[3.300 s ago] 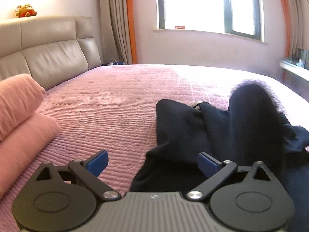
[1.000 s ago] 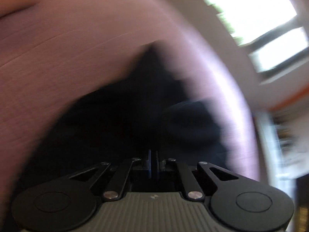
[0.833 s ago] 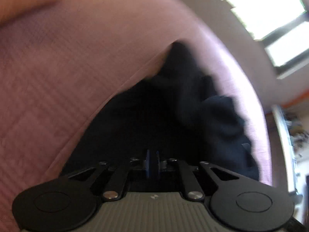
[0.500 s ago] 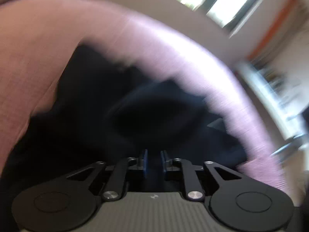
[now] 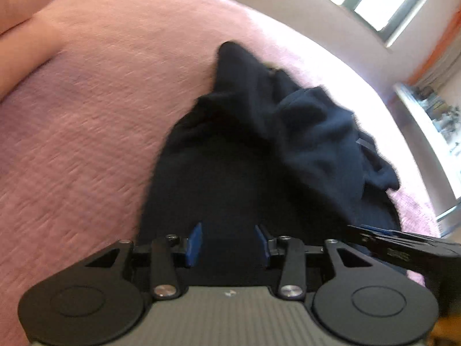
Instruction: Fold large clothes
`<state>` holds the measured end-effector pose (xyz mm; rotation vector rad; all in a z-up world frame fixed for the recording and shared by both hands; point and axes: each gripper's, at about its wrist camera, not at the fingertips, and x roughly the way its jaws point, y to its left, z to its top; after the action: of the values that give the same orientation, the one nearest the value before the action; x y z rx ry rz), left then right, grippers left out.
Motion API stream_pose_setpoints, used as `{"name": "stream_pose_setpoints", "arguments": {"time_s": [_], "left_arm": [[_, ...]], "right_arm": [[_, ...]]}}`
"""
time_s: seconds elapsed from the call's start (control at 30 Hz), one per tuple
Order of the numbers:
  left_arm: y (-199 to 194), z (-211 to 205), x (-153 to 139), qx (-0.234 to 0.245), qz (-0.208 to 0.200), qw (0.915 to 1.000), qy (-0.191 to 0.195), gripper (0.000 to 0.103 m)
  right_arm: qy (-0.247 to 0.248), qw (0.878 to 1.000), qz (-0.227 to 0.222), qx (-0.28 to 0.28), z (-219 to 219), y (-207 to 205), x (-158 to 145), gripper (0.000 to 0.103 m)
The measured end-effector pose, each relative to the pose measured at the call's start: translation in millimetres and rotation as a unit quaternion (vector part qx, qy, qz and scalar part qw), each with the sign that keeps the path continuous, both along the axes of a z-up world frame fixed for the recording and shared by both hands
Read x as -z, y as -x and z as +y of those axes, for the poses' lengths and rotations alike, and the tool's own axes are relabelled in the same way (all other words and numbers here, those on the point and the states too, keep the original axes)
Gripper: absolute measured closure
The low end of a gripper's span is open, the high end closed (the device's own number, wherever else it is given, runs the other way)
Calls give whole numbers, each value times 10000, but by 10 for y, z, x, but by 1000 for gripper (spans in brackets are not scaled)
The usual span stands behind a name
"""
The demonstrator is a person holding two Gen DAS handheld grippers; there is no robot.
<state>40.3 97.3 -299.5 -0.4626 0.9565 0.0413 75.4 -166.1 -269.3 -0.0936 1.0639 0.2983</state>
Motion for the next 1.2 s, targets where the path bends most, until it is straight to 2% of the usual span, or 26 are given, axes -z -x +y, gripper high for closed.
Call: {"name": "stream_pose_setpoints", "arguments": {"time_s": [0.03,0.1,0.17,0.27,0.33,0.4,0.53,0.57,0.6,0.63,0.67,0.73,0.83,0.9,1.0,1.13,1.17,1.2], "left_arm": [[120,38,-9,47,146,9999,1,60],[272,147,53,138,481,9987,-105,60],[444,253,73,144,686,9975,-93,60],[697,365,111,145,875,9960,80,58],[814,404,144,145,912,9957,24,55],[873,412,135,253,962,9950,-64,49],[954,452,136,538,1188,9915,-42,47],[976,473,131,561,1213,9910,27,45],[1000,499,129,572,1236,9906,136,42],[1026,531,144,584,1256,9899,287,40],[1055,558,164,626,1281,9888,442,39],[1052,570,257,789,1455,9823,879,37],[1086,558,339,833,1458,9808,993,36],[1113,590,371,718,1412,9810,1119,35],[1166,700,406,449,1388,9782,1478,35],[1234,858,513,162,1407,9684,2052,34],[1262,899,543,109,1370,9655,2210,33],[1295,944,580,54,1331,9614,2406,30]], "right_arm": [[95,9996,234,90,-21,79,98,70],[-2,9997,187,172,-170,377,110,70],[259,9994,233,41,-253,674,82,70],[476,9976,494,65,-481,1086,107,70],[596,9955,725,165,-650,1295,87,69],[705,9918,998,368,-853,1453,96,69],[800,9843,1135,1092,-1242,1617,-133,61],[762,9820,1082,1346,-1379,1626,-204,53],[643,9802,1047,1552,-1497,1652,-256,36],[463,9772,1024,1801,-1653,1653,-290,27],[291,9736,1032,2016,-1807,1651,-300,24],[69,9672,1099,2288,-2030,1663,-273,24],[-79,9638,1081,2436,-2259,1696,-175,24],[-97,9622,1109,2486,-2369,1734,-93,24],[-373,9558,1297,2614,-2529,1775,64,24],[-643,9552,1299,2582,-2640,1859,180,23],[-656,9575,1264,2508,-2623,1877,190,28],[-707,9597,1271,2406,-2604,1854,207,39]]}}
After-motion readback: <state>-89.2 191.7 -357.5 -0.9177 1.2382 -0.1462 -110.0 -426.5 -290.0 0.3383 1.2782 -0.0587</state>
